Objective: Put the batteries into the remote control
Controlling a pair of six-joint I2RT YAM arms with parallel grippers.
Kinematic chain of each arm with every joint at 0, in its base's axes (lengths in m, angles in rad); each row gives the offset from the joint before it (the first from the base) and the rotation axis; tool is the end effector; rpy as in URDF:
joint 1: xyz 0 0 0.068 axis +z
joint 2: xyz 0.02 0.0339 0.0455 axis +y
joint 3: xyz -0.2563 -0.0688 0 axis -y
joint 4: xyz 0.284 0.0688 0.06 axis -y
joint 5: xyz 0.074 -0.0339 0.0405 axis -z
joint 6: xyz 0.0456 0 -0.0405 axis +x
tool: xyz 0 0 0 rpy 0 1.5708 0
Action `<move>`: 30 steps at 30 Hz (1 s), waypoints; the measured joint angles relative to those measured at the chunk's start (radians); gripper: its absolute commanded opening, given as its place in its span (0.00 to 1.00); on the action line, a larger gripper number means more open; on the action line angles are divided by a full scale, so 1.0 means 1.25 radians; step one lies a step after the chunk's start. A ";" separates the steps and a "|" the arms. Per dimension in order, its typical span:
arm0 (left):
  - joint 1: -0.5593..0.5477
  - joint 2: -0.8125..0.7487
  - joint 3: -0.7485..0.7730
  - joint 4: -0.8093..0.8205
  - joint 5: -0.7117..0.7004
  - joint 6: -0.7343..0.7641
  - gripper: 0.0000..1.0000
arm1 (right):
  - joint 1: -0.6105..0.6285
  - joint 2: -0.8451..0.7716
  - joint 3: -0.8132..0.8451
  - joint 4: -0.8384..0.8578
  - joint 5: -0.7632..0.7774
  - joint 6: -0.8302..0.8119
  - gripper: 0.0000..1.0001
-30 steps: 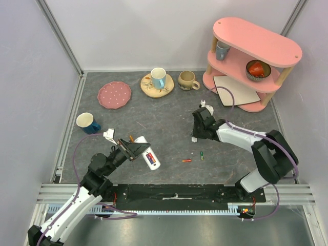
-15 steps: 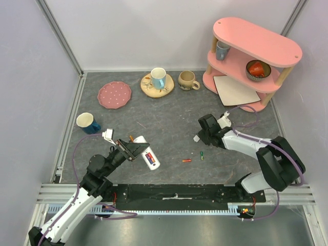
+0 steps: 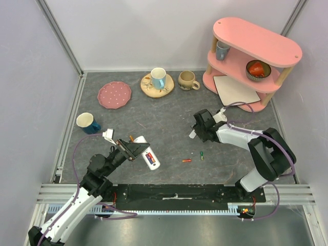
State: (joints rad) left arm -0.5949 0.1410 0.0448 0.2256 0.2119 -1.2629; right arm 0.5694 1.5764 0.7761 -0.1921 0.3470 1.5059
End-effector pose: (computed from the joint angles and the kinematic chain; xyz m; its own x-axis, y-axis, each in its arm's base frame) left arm 0.1373 -0.1045 0.1973 -0.6543 -0.6821 -0.3264 0.3202 0.1410 -0.9368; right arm 0.2831 0.1628 0.1099 -0.3954 0.8611 -0.3196 0.6810 0.5083 0.5271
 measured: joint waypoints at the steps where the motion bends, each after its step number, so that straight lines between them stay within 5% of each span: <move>1: 0.000 0.002 0.000 0.000 0.000 0.000 0.02 | 0.000 -0.001 0.005 -0.011 -0.002 -0.022 0.64; 6: 0.000 0.012 0.000 0.000 0.000 0.000 0.02 | 0.000 -0.023 0.039 -0.065 -0.011 -0.188 0.49; 7: 0.000 0.013 0.000 0.000 0.000 0.000 0.02 | 0.000 -0.029 0.049 -0.073 -0.014 -0.242 0.38; 8: 0.000 0.014 0.000 0.000 0.000 0.000 0.02 | 0.000 -0.036 0.056 -0.076 -0.016 -0.309 0.09; 9: 0.000 0.015 0.000 0.000 0.000 0.000 0.02 | 0.000 -0.045 0.058 -0.077 -0.017 -0.371 0.00; 17: 0.000 0.034 0.000 0.000 -0.001 0.000 0.02 | 0.000 -0.099 -0.052 -0.039 -0.030 -0.642 0.00; 30: 0.000 0.052 0.000 -0.009 -0.005 0.006 0.02 | 0.001 -0.015 -0.047 0.100 -0.120 -0.727 0.00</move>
State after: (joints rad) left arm -0.5949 0.2058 0.0448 0.2150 0.2062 -1.2549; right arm 0.5705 1.5578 0.7177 -0.0669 0.1967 0.5972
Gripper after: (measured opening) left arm 0.333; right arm 0.006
